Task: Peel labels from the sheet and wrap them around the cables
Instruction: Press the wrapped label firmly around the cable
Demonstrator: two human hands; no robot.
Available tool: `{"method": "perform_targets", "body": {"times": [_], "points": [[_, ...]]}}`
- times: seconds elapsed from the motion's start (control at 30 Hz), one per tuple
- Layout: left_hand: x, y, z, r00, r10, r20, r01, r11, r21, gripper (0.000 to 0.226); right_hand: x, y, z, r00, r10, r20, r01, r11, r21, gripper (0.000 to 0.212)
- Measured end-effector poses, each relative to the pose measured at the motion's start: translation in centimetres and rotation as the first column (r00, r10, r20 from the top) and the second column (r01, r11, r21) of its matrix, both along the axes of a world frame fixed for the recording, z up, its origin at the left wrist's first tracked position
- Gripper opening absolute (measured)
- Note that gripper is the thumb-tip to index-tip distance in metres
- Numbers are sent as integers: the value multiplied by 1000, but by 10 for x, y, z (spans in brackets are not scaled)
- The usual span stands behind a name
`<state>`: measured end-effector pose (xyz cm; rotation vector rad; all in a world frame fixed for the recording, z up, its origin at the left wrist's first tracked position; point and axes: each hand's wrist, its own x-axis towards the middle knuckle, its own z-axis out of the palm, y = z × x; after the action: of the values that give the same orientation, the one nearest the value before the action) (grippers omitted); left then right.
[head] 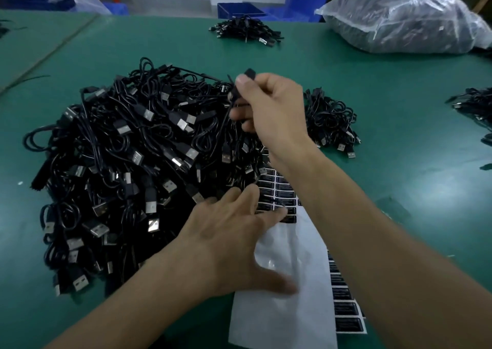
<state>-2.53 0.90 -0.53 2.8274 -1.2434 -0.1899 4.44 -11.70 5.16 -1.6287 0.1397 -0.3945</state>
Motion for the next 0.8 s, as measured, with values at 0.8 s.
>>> {"method": "perform_targets", "body": {"times": [0.8], "points": [[4,6,35,886,428,180,-172,662,-729,45,-42,-37,-3,982,130,137,-189,630,753,24]]}}
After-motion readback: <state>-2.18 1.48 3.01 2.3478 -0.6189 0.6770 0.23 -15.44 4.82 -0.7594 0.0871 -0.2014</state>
